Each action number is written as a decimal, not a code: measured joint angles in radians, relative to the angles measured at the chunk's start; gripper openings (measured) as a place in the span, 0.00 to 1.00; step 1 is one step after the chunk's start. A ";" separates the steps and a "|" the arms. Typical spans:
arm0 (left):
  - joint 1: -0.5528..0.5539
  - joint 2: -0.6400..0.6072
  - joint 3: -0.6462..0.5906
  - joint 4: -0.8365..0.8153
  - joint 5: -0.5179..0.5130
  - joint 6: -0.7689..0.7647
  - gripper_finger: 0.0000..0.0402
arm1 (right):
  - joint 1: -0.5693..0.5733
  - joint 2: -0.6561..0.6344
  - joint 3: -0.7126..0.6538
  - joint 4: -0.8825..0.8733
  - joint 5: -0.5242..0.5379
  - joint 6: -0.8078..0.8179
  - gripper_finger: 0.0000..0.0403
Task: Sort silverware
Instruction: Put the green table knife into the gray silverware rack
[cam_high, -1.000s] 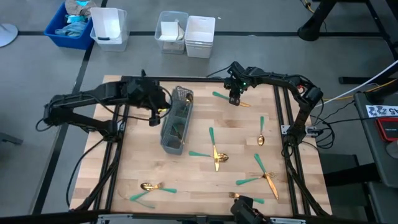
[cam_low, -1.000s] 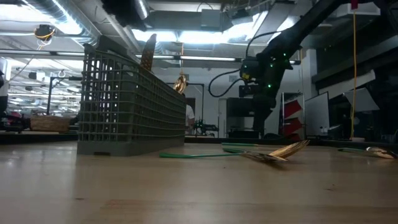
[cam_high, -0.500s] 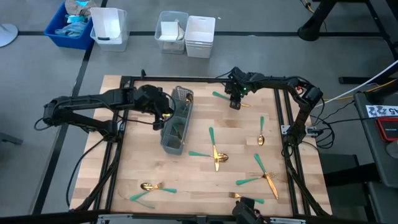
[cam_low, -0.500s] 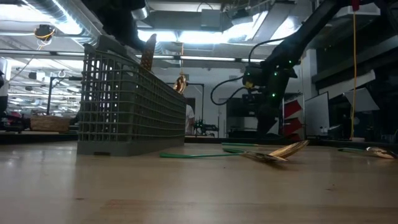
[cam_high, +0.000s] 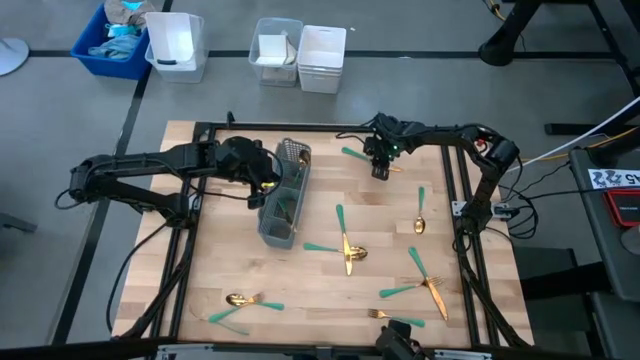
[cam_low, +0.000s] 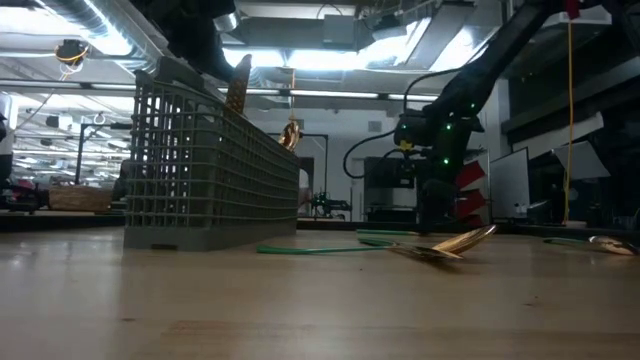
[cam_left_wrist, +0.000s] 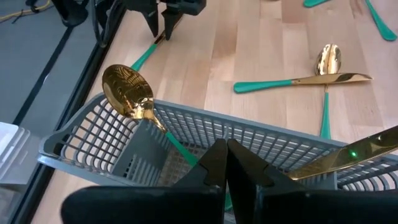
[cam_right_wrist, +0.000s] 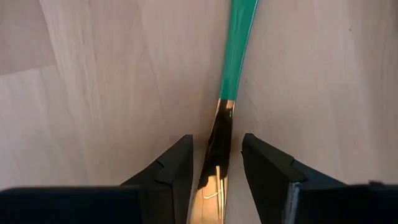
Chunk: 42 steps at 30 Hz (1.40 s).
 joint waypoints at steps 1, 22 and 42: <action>0.000 0.000 0.000 0.000 0.000 0.000 0.00 | 0.000 0.000 -0.007 0.015 0.000 0.000 0.34; 0.000 0.000 0.000 0.004 0.000 -0.012 0.00 | 0.000 -0.001 -0.042 0.099 -0.011 0.074 0.09; -0.095 0.000 0.000 0.003 0.000 -0.090 0.01 | 0.198 -0.001 -0.042 0.050 -0.046 0.173 0.02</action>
